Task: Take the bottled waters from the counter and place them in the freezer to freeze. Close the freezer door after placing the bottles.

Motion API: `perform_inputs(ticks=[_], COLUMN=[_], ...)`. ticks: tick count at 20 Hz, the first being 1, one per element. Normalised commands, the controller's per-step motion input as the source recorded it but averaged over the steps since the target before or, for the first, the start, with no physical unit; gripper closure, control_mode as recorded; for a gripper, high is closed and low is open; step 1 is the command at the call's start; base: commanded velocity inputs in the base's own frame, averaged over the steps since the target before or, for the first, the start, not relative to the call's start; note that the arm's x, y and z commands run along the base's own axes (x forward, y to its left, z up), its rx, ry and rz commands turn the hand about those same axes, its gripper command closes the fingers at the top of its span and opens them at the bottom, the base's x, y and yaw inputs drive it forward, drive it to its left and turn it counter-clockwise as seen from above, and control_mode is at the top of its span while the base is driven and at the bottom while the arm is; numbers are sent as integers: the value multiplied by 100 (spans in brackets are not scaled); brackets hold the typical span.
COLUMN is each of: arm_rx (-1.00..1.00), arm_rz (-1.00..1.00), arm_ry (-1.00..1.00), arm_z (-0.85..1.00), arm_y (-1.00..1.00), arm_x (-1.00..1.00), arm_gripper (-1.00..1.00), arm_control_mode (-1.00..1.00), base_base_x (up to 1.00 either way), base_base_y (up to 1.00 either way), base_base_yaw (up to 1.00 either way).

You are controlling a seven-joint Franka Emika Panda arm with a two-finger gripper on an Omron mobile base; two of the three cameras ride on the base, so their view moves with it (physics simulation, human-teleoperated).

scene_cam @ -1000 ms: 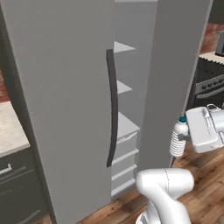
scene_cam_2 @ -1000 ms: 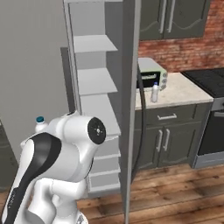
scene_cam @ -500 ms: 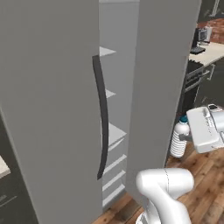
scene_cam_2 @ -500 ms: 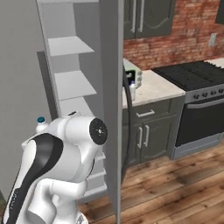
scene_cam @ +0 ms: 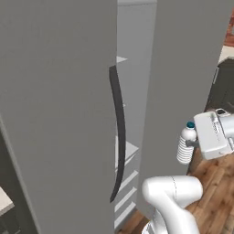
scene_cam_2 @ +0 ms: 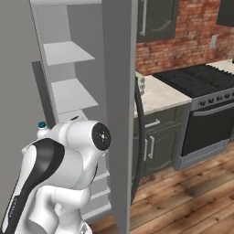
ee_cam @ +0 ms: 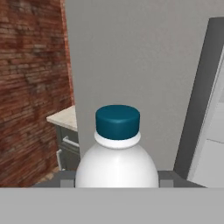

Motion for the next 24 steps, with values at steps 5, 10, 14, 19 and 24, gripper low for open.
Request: perform_inputs(ticks=[5, 10, 14, 19, 24], arm_rx=[0, 0, 0, 0, 0], arm_rz=[0, 0, 0, 0, 0], arm_ry=[0, 0, 0, 0, 0], arm_z=[0, 0, 0, 0, 0], arm_y=[0, 0, 0, 0, 0], arm_x=[0, 0, 0, 0, 0], arm_gripper=[100, 100, 100, 100, 100], arm_control_mode=[100, 100, 100, 100, 100], base_base_x=[11, 34, 49, 59, 53], base_base_y=[0, 0, 0, 4, 22], base_base_yaw=[-1, -17, -31, -34, -22])
